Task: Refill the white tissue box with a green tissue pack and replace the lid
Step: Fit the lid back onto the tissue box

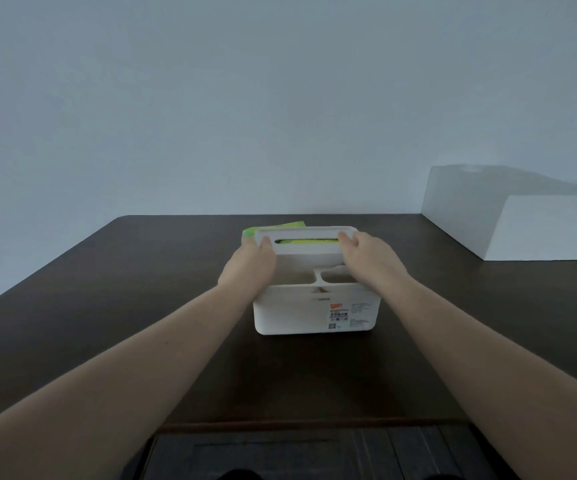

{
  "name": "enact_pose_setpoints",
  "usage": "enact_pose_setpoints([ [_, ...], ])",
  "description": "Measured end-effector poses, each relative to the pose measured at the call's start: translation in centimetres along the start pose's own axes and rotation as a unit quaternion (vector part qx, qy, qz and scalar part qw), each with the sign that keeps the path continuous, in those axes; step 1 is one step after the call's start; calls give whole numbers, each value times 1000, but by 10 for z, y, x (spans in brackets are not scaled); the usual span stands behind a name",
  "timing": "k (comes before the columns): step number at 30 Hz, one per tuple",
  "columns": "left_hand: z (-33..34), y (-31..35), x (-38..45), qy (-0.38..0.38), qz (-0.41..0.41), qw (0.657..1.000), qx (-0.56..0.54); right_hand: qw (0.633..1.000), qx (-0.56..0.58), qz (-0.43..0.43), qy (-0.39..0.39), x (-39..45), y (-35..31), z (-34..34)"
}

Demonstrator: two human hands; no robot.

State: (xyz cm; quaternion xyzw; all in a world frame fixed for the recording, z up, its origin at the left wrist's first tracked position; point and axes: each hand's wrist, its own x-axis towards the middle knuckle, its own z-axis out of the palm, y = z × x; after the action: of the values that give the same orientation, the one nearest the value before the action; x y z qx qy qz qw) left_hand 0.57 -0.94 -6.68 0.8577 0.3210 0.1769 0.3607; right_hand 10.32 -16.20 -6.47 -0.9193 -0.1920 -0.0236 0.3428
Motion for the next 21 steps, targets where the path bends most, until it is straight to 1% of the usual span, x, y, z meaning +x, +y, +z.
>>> enact_pose_setpoints([
  [5, 4, -1, -8, 21, -1, 999, 42, 999, -39, -19, 11, -11, 1, 3],
  [11, 0, 3, -14, 26, -5, 998, 49, 1000, -30, -6, -5, -18, -3, -2],
  [13, -4, 5, -18, 9, -9, 999, 51, 999, -1, -2, -33, -23, -5, -7],
  [16, -13, 5, -22, -43, -29, 998, 30, 997, 47, -4, -66, -31, 2, -16],
  [19, -23, 0, -27, -86, -49, 995, 21, 997, 63, -31, -42, -43, 11, -26],
  [21, -26, -4, -30, -100, -55, 993, 25, 997, 70, -20, -25, -48, 13, -32],
])
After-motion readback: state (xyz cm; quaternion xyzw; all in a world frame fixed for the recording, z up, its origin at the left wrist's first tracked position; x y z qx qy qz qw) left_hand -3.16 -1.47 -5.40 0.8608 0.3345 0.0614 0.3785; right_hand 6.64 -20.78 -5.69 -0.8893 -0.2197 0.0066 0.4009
